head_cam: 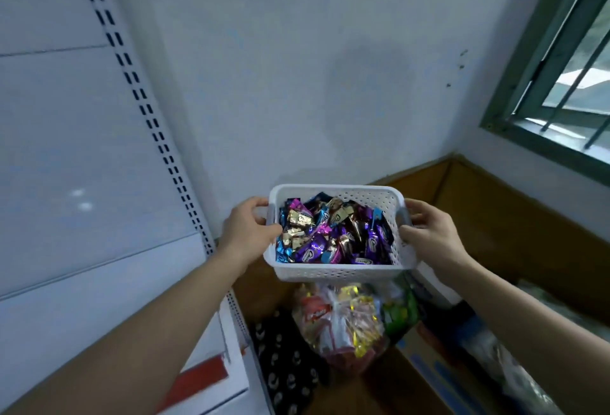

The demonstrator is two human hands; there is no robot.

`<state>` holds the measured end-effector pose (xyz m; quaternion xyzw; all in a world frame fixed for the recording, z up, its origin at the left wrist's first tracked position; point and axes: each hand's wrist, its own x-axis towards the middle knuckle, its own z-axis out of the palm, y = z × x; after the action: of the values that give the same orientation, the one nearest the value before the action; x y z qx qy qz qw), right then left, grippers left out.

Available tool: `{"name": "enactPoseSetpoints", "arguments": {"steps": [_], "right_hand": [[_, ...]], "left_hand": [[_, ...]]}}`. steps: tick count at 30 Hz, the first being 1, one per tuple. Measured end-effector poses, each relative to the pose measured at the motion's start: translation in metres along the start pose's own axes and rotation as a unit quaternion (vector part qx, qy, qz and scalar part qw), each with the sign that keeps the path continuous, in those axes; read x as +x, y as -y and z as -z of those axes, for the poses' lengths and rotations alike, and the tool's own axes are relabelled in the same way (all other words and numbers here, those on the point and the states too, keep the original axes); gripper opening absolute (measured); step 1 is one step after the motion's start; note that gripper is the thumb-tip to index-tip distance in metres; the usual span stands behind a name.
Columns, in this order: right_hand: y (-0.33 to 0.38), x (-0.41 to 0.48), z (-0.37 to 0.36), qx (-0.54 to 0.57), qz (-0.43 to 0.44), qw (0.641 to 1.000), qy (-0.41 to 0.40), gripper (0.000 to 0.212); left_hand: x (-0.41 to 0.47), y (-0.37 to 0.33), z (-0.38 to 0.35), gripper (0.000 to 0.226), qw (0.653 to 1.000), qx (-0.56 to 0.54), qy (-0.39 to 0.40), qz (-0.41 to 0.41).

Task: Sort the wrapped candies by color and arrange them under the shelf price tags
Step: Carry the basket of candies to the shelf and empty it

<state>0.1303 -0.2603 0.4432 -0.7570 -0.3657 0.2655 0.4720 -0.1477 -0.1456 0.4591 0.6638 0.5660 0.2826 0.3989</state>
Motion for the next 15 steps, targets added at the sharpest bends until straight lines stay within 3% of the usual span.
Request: {"name": "enactPoseSetpoints", "arguments": {"steps": [9,15], "right_hand": [[0.091,-0.071,0.012,0.041,0.036,0.996,0.07,0.052],[0.119,-0.082,-0.003,0.022,0.061,0.99,0.126,0.053]], "left_hand": [[-0.113,-0.036,0.096,0.047,0.997,-0.037,-0.059,0.028],[-0.148,-0.041,0.123,0.051,0.967,-0.207,-0.1,0.108]]}}
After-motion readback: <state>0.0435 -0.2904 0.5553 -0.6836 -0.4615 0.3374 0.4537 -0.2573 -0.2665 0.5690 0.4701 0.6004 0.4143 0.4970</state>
